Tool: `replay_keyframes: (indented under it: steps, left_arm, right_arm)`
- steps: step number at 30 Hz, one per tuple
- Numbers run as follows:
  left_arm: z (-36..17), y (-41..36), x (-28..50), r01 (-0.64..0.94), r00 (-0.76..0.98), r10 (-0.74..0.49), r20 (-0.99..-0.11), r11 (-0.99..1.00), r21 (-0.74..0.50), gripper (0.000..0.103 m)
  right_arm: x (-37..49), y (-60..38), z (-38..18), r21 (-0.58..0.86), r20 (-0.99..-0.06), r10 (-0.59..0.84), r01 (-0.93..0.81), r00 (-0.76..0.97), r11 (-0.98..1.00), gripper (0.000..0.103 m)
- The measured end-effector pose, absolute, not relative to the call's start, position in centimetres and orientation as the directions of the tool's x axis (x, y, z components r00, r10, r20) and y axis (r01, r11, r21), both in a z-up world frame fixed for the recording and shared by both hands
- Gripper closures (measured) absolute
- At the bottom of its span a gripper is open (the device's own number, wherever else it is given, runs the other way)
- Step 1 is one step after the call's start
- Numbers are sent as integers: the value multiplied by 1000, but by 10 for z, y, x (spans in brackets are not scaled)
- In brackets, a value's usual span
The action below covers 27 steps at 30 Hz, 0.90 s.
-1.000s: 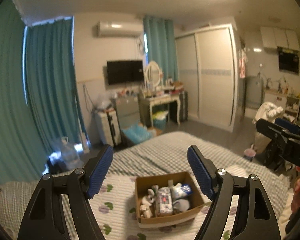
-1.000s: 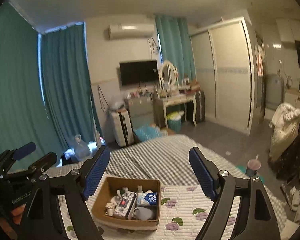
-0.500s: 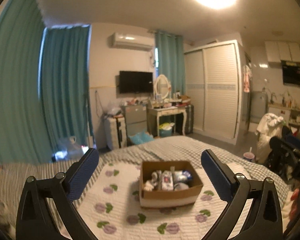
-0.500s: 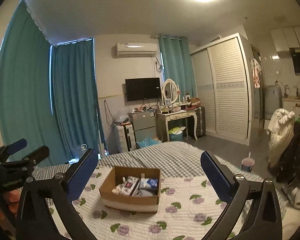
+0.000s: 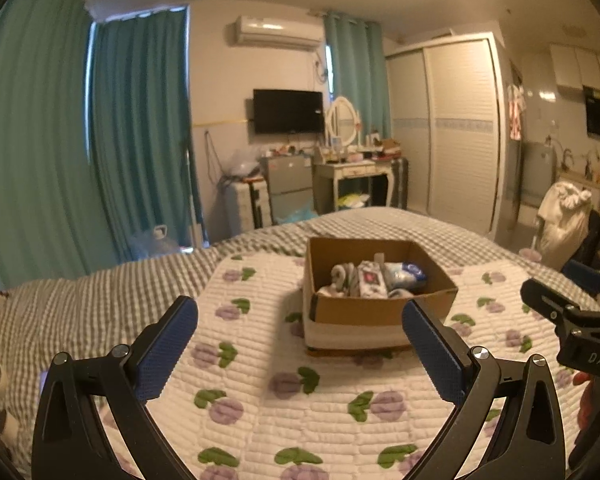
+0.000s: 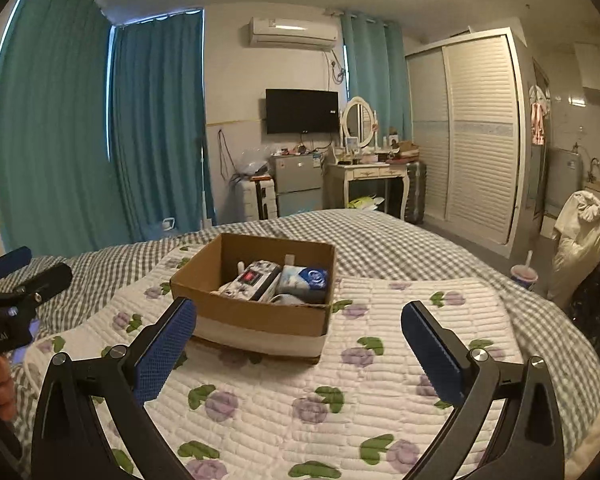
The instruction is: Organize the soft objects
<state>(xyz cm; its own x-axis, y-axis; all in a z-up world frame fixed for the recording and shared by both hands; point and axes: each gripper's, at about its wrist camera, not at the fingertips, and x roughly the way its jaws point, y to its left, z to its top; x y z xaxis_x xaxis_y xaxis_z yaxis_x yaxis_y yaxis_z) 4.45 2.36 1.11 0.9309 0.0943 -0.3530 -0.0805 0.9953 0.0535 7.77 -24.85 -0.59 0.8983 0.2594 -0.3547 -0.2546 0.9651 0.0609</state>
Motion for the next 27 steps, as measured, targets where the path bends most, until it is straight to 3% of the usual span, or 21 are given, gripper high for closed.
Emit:
replay_keyframes:
  steps: [27]
  left_arm:
    - [6, 12, 50, -38, 916, 62, -396, 997, 68, 0]
  right_arm:
    - [78, -242, -5, 55, -353, 269, -267, 896, 962, 0]
